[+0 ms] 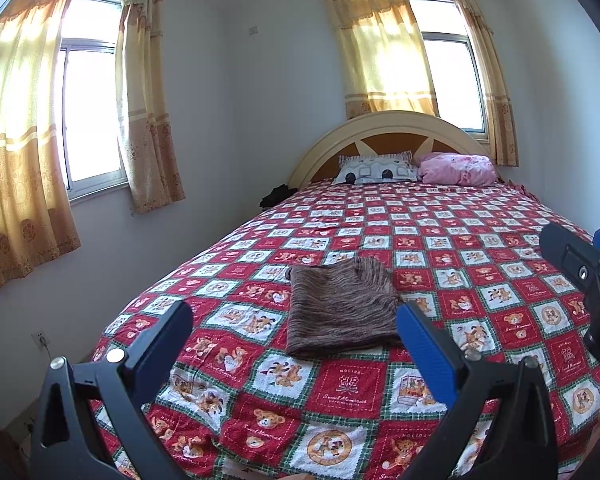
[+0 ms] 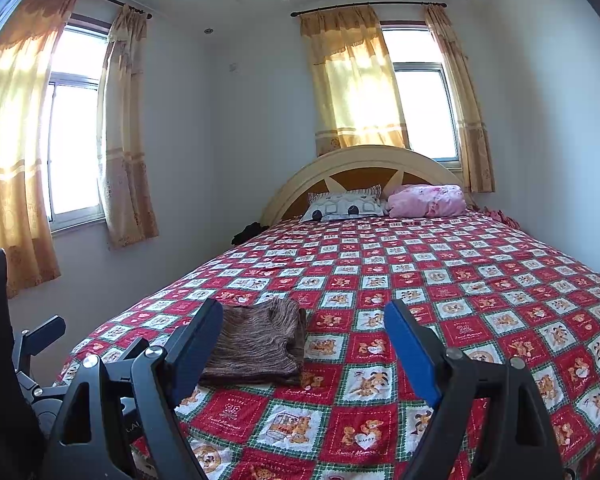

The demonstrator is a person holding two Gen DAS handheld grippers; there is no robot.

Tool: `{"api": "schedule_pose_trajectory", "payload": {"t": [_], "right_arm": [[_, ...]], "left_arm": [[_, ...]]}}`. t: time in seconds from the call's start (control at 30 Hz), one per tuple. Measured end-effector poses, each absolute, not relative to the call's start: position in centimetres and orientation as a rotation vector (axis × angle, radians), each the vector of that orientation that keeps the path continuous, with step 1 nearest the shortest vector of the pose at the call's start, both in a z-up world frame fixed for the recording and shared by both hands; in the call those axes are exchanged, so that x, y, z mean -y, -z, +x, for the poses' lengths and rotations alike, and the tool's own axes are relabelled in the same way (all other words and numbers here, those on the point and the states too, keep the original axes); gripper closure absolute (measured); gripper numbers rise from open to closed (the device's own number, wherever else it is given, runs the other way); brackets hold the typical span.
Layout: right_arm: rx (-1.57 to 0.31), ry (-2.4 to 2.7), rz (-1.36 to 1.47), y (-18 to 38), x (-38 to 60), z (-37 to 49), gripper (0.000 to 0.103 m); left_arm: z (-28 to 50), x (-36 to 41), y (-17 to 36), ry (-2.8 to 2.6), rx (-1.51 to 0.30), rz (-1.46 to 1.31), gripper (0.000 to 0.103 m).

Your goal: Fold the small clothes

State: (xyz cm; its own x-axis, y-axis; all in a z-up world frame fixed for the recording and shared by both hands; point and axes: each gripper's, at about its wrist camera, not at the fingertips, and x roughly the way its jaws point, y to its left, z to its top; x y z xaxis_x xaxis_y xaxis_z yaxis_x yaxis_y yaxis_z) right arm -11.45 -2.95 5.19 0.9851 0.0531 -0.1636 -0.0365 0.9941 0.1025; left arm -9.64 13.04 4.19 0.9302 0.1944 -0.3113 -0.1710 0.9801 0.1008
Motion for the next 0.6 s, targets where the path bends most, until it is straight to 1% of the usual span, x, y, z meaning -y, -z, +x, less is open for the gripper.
{"api": "schedule_pose_trajectory", "payload": {"t": [0.6], "right_arm": [[-0.179, -0.042, 0.106, -4.73, 2.95, -11.44, 0.02]], "left_arm": [[-9.59, -13.3, -4.41, -0.168, -0.323, 0.054, 0.0]]}}
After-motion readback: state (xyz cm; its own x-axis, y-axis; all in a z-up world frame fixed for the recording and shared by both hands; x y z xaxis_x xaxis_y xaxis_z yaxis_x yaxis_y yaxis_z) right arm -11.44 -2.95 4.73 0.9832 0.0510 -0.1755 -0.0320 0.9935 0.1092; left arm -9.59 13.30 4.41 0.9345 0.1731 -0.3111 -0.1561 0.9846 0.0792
